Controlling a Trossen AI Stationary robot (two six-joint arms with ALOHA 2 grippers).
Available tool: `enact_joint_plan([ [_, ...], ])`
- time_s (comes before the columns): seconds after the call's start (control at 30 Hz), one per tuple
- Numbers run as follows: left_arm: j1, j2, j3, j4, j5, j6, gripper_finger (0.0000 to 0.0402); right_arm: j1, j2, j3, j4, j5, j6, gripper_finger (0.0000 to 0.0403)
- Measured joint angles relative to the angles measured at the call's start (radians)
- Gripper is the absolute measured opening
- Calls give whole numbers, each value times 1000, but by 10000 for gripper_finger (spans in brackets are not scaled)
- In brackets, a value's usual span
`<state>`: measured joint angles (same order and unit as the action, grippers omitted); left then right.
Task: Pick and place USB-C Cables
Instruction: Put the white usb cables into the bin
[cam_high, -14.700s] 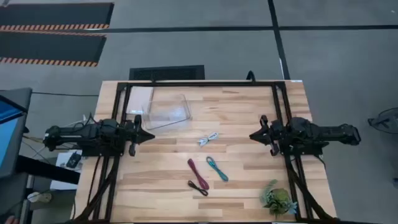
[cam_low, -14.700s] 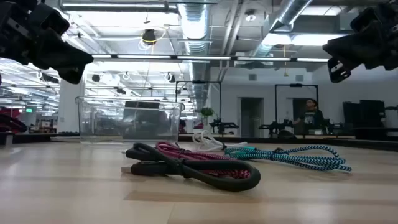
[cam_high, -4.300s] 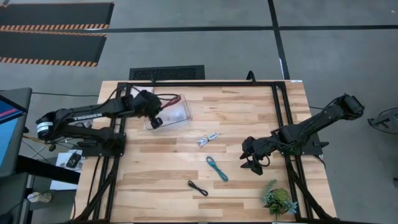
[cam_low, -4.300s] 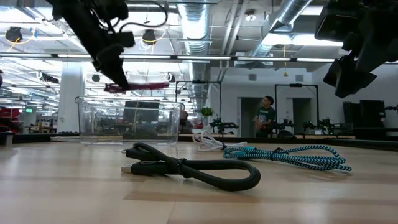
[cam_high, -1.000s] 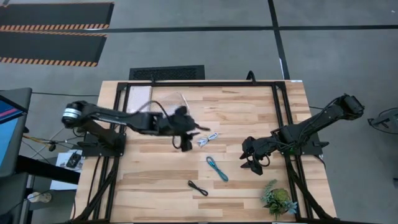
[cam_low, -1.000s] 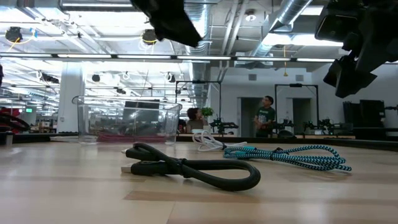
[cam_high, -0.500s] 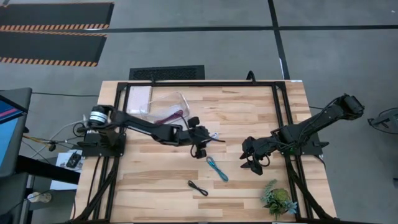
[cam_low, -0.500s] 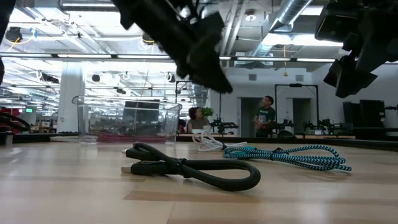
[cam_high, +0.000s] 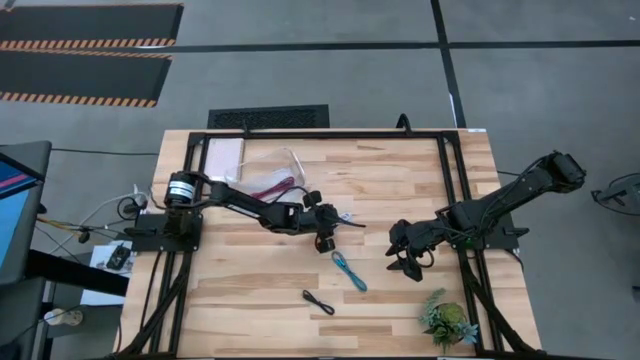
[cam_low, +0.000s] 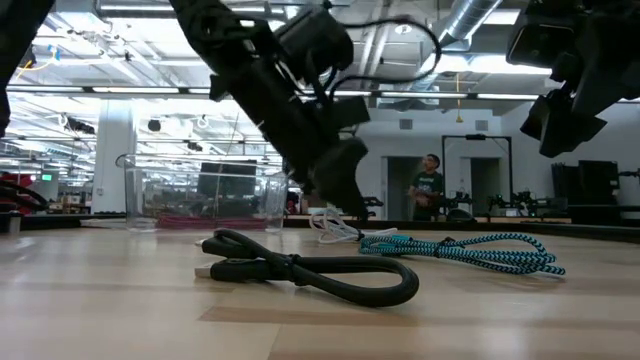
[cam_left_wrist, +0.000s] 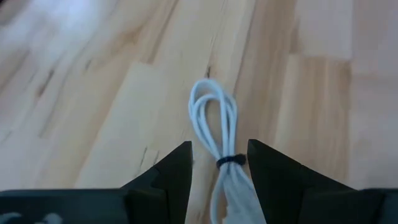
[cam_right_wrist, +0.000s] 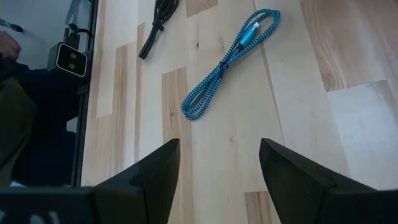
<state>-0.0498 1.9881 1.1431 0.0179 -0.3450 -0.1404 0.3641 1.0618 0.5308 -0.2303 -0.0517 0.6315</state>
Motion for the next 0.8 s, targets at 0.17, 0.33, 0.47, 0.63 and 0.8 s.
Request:
enact_joint_plan([
  [0.17, 2, 49, 0, 7, 27, -19, 145, 0, 0, 0, 0, 0, -1, 244],
  [0.33, 3, 56, 2, 4, 56, -39, 139, 0, 0, 0, 0, 0, -2, 244],
  [0.47, 2, 56, 2, 5, 54, -43, 105, 0, 0, 0, 0, 0, -3, 244],
  [0.63, 1, 57, 2, 2, 56, -64, 31, 0, 0, 0, 0, 0, -3, 244],
  [0.8, 1, 57, 3, 1, 50, -88, 18, 0, 0, 0, 0, 0, -3, 244],
])
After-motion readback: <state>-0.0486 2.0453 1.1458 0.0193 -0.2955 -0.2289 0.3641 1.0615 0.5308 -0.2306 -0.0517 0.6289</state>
